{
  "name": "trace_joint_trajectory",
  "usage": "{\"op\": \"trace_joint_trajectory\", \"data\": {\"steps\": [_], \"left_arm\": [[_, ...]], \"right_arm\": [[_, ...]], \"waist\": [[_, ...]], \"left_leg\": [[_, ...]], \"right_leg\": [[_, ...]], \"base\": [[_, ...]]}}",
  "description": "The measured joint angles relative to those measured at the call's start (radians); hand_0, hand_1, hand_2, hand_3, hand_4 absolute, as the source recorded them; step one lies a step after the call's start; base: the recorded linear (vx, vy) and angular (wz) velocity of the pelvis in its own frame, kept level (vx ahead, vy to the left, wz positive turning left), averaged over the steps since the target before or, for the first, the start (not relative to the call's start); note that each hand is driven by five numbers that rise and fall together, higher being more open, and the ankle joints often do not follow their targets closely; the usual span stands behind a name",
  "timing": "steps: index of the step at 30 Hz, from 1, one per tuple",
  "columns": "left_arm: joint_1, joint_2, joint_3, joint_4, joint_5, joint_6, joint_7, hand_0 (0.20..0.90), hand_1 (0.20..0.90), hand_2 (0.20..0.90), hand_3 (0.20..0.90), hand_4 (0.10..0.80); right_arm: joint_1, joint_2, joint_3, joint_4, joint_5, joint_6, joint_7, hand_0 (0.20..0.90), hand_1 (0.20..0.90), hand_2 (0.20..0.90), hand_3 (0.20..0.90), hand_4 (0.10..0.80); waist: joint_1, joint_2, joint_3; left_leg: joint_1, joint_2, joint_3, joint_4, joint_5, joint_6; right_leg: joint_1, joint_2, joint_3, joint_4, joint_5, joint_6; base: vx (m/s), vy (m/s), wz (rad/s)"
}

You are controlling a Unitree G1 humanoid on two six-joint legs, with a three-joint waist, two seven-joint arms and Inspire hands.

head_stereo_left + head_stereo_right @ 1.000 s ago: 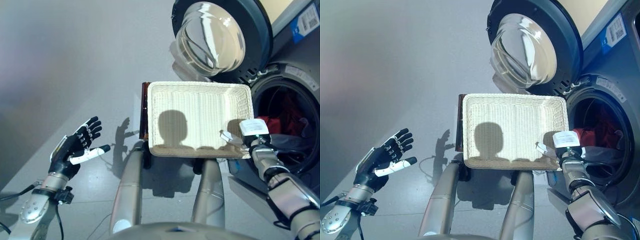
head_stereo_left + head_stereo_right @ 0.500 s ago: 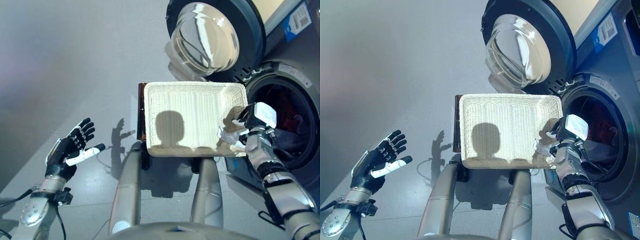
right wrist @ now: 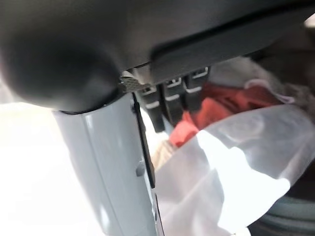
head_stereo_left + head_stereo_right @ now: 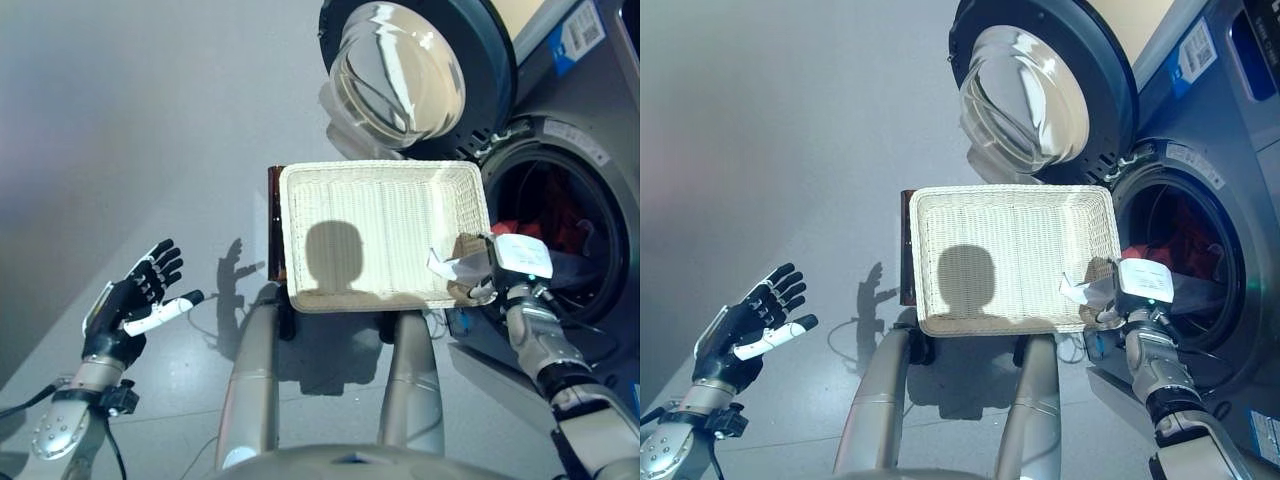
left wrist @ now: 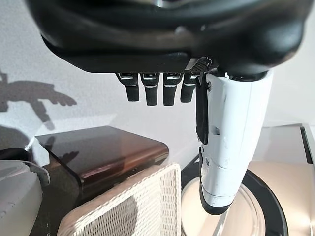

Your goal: Pick up the clothes and place them into the washing machine

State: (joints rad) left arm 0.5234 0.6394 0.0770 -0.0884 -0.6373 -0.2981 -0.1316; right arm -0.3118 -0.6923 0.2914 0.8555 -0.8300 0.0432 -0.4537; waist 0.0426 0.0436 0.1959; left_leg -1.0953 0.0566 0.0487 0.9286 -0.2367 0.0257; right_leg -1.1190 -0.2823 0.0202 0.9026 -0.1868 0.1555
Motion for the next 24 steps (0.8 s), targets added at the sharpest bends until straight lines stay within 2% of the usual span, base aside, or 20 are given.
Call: {"op": "trace_joint_trajectory", "data": {"steps": [6,11,17,24], "left_arm": [[0.002,0.004,0.000,0.000,0.000,-0.002,-0.002,0.900,0.900,0.900,0.900,0.800],[0.004,0.006,-0.001,-0.001,0.000,-0.003,-0.003,0.900,0.900,0.900,0.900,0.800],[0.007,0.010,-0.001,-0.004,0.000,-0.012,-0.002,0.900,0.900,0.900,0.900,0.800],[0.043,0.014,-0.003,-0.019,0.001,-0.013,0.000,0.900,0.900,0.900,0.900,0.800]], "right_arm": [[-0.003,-0.040,0.062,-0.016,-0.077,-0.002,0.005,0.900,0.900,0.900,0.900,0.800],[-0.002,-0.051,0.069,-0.037,-0.120,-0.002,0.019,0.900,0.900,0.900,0.900,0.800],[-0.001,-0.109,0.075,-0.100,-0.186,-0.002,0.020,0.900,0.900,0.900,0.900,0.800],[0.026,-0.165,0.102,-0.124,-0.234,-0.003,0.021,0.900,0.900,0.900,0.900,0.800]], "waist": [[0.004,0.000,0.000],[0.004,0.001,0.000],[0.003,0.001,0.000],[0.001,0.000,-0.004]], "left_leg": [[-0.006,0.000,-0.001,0.001,0.000,-0.001],[-0.015,0.000,-0.002,0.006,0.000,-0.001],[-0.049,0.000,-0.005,0.032,-0.001,-0.003],[-0.087,0.000,-0.022,0.081,-0.015,-0.009]], "right_leg": [[-0.008,0.000,0.001,0.010,0.000,0.000],[-0.015,0.000,0.000,0.014,0.000,0.000],[-0.049,-0.002,0.003,0.045,-0.001,-0.002],[-0.083,-0.005,0.002,0.107,-0.035,-0.008]], "base": [[0.000,-0.002,0.01],[0.000,0.000,0.00],[0.004,-0.007,0.03],[0.010,-0.024,0.05]]}}
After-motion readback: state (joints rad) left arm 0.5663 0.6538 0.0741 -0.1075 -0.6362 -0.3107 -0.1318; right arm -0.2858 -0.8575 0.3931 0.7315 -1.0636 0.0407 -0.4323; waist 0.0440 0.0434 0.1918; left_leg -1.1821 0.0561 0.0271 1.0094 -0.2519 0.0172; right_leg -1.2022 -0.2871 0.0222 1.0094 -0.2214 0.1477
